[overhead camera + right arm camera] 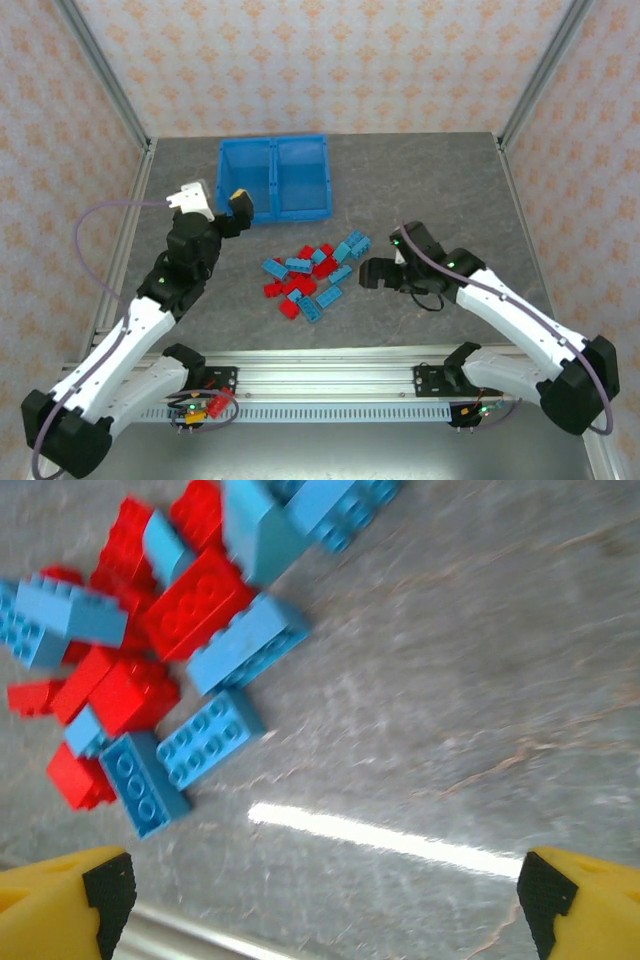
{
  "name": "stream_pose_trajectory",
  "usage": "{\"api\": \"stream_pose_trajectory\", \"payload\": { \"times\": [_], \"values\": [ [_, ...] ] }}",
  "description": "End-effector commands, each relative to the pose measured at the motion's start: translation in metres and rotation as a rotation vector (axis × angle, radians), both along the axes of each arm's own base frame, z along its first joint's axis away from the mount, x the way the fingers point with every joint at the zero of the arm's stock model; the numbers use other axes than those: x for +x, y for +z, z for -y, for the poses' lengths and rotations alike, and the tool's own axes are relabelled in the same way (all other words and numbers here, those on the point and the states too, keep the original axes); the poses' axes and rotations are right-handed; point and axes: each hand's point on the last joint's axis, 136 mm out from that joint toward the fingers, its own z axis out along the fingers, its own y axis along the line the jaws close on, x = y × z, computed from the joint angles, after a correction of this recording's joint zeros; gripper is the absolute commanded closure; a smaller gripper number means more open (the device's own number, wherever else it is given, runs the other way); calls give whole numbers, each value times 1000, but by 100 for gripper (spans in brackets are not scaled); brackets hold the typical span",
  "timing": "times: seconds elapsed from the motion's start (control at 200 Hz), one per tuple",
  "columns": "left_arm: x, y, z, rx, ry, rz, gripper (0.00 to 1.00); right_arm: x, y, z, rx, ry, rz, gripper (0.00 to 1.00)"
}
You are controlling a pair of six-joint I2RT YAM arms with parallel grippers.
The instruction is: Sort the legos into containers by color
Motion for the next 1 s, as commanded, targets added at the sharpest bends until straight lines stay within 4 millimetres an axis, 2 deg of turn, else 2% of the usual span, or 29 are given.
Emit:
{"api": "stream_pose_trajectory", "payload": {
  "times": [0.0,0.11,0.13,0.245,0.35,0.465,0.676,0.826,0.996],
  "values": [
    [-37,-88,11,-213,66,-384,1,3,10,-31,68,38,12,1],
    [-54,-140,26,-351,143,-547,8,11,9,-48,69,56,36,1],
    [-56,-148,30,-368,148,-572,10,12,3,-50,51,61,22,1],
    [-56,-179,50,-403,127,-656,12,11,-3,-57,-4,98,17,1],
    [-51,-194,60,-380,133,-708,12,6,-6,-59,-27,113,25,1],
    [-45,-212,68,-362,157,-787,18,2,-11,-54,-31,96,23,1],
    [-29,-226,74,-286,176,-827,22,-1,-12,-45,-50,88,37,1],
    [-31,-237,66,-257,230,-848,39,1,-10,-41,-79,96,50,1],
    [-36,-250,67,-269,230,-874,55,3,-8,-43,-74,95,59,1]
  ]
}}
